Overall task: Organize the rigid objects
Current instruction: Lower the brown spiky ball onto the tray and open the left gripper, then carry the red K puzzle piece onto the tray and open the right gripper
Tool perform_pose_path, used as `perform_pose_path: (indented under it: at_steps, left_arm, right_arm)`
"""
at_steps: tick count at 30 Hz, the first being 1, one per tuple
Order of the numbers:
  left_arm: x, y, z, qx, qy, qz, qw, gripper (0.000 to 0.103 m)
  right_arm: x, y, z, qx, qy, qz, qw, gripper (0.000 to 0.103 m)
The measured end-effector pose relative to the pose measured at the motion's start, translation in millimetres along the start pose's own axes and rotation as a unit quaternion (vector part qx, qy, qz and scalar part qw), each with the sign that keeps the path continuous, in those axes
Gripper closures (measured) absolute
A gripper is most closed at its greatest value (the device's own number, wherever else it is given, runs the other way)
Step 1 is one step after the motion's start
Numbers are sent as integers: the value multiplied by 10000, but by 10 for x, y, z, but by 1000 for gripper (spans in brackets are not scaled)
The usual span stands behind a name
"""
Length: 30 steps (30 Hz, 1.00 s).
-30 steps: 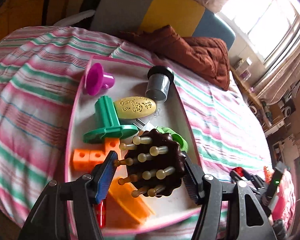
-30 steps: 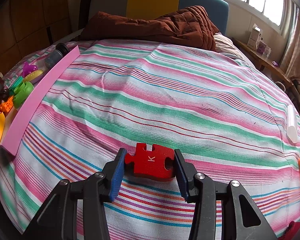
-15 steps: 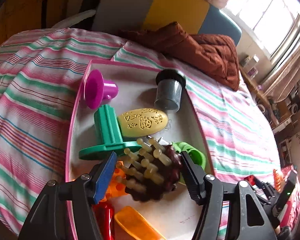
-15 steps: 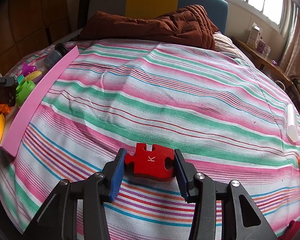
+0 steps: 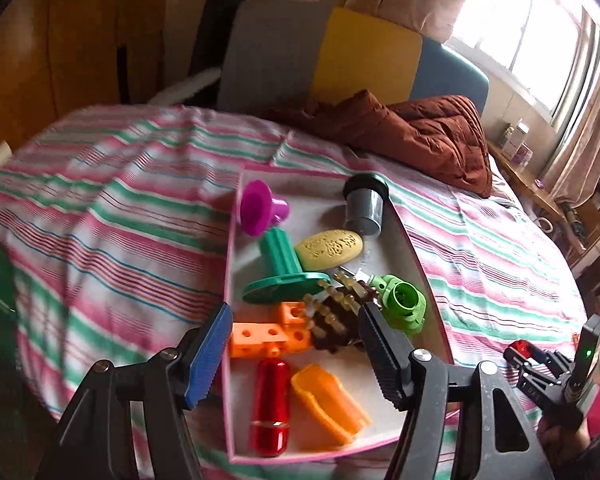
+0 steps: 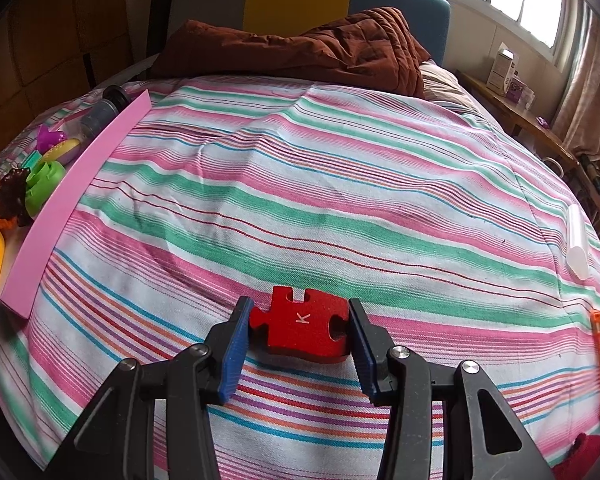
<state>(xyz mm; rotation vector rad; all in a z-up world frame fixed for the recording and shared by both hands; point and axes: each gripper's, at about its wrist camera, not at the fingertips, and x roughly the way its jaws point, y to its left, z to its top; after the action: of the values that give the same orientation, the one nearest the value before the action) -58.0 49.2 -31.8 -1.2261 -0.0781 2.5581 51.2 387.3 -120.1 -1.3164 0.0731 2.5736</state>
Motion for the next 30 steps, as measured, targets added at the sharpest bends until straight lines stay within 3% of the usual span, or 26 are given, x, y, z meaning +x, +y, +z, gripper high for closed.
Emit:
perform_pose_path:
  at_steps: [5, 15, 30]
  left_arm:
    - [-208, 18, -67, 123, -226, 209, 9995, 37]
    - [-334, 50, -160, 185, -301, 326, 9988, 37]
    - [-385, 229, -226, -9, -315, 424, 9986, 37]
  right_arm:
    - [-30, 17, -1, 147, 70, -99, 9998, 56]
    - [-152, 198, -31, 295, 211, 51, 9993, 57]
    - [-647, 1159, 354, -391, -450, 1056, 9926, 57]
